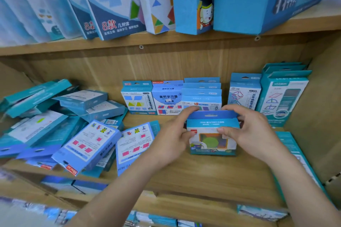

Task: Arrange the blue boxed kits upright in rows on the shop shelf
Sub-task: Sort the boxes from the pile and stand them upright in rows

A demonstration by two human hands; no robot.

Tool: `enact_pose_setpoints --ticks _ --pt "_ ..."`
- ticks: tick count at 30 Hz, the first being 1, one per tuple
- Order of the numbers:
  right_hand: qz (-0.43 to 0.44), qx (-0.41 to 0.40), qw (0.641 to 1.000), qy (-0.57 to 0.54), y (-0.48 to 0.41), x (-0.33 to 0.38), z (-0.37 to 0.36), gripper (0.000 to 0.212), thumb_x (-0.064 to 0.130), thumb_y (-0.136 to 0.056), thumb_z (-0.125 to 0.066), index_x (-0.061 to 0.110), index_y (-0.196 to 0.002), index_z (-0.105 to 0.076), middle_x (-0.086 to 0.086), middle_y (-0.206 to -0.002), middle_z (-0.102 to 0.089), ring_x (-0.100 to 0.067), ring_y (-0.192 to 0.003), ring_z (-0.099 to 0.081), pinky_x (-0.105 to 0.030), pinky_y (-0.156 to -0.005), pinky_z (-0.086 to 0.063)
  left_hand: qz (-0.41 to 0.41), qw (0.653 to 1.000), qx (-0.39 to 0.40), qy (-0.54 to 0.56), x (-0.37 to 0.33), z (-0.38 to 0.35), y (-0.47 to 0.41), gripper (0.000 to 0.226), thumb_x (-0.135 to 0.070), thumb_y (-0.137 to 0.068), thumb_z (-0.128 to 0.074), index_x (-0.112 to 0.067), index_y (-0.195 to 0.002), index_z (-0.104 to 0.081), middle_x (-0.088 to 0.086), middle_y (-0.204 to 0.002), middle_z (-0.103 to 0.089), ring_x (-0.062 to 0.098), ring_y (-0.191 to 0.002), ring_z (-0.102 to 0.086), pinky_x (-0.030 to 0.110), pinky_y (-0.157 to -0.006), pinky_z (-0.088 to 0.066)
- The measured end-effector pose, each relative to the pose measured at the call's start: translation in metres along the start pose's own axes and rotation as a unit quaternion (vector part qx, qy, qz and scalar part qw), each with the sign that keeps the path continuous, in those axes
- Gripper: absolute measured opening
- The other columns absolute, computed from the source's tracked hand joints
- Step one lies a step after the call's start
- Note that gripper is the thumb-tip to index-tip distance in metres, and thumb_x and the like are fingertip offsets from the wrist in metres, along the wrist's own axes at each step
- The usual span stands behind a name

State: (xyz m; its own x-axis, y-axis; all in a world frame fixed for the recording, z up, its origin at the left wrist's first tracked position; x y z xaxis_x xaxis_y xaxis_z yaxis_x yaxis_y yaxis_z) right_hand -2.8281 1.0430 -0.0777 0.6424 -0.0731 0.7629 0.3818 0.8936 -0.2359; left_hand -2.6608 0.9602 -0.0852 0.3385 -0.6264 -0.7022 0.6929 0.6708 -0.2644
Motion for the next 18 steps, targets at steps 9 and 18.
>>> enact_pose_setpoints --ticks 9,18 --pt "0.095 -0.047 0.992 -0.074 -0.028 0.08 -0.012 0.04 0.023 -0.072 -0.081 0.046 -0.093 -0.055 0.01 -0.089 -0.068 -0.019 -0.086 -0.065 -0.046 -0.076 -0.053 -0.003 0.994 -0.111 0.007 0.006 0.12 0.007 0.056 -0.003 -0.083 -0.067 -0.045 -0.115 -0.047 -0.011 -0.098 -0.063 0.001 -0.087 -0.062 0.019 -0.075 -0.051" --pt "0.084 -0.115 0.972 -0.188 -0.074 0.128 -0.077 0.04 0.011 -0.073 -0.08 0.039 -0.087 -0.055 0.011 -0.089 -0.065 -0.021 -0.083 -0.063 -0.047 -0.082 -0.053 0.072 0.926 -0.029 -0.368 0.112 0.244 0.015 0.019 -0.022 -0.086 -0.065 -0.018 -0.104 -0.071 0.002 -0.107 -0.07 0.024 -0.102 -0.063 0.032 -0.085 -0.048"
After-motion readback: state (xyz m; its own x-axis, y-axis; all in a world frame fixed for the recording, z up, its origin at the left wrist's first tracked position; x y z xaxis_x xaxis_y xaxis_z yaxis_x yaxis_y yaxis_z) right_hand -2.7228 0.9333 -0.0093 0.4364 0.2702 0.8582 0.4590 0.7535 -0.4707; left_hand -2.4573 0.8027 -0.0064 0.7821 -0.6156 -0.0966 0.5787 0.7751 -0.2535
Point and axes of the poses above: each hand's wrist, its own y-axis away from the middle knuckle, its own z-axis out of the back of the hand, x = y × z, the point moved 6 cm from there along -y, towards the middle knuckle
